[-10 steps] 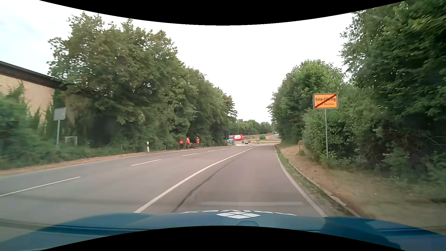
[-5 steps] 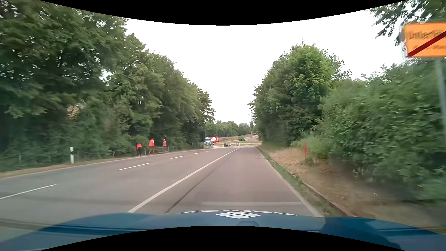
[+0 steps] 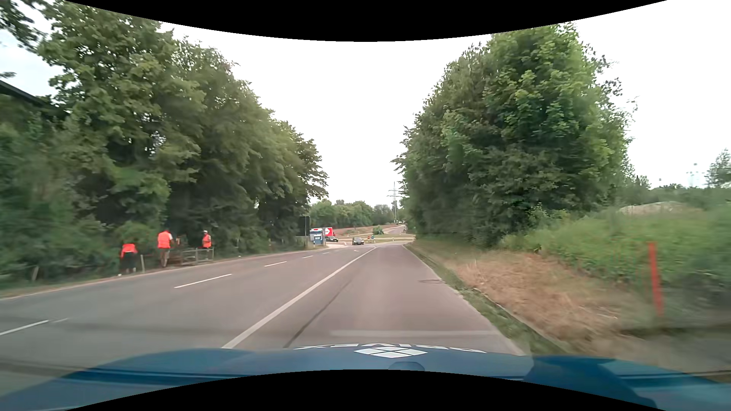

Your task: Follow the waypoints while adhering to traffic rules and regulations

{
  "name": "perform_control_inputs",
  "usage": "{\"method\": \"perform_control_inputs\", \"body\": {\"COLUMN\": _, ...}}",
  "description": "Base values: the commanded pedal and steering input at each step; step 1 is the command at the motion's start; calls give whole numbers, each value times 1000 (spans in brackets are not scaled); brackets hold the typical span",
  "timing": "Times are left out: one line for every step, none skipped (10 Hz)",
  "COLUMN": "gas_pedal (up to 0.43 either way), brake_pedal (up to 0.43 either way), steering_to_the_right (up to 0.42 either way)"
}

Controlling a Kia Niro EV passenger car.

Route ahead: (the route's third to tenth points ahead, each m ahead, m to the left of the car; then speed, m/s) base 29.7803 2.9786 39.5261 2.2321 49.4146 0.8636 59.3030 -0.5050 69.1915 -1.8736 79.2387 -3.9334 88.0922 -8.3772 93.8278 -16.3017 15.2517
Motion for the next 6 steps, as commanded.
{"method": "perform_control_inputs", "body": {"gas_pedal": 339, "brake_pedal": 0, "steering_to_the_right": 19}}
{"method": "perform_control_inputs", "body": {"gas_pedal": 0, "brake_pedal": 0, "steering_to_the_right": 12}}
{"method": "perform_control_inputs", "body": {"gas_pedal": 0, "brake_pedal": 0, "steering_to_the_right": 9}}
{"method": "perform_control_inputs", "body": {"gas_pedal": 0, "brake_pedal": 0, "steering_to_the_right": 9}}
{"method": "perform_control_inputs", "body": {"gas_pedal": 0, "brake_pedal": 0, "steering_to_the_right": 9}}
{"method": "perform_control_inputs", "body": {"gas_pedal": 0, "brake_pedal": 0, "steering_to_the_right": 9}}
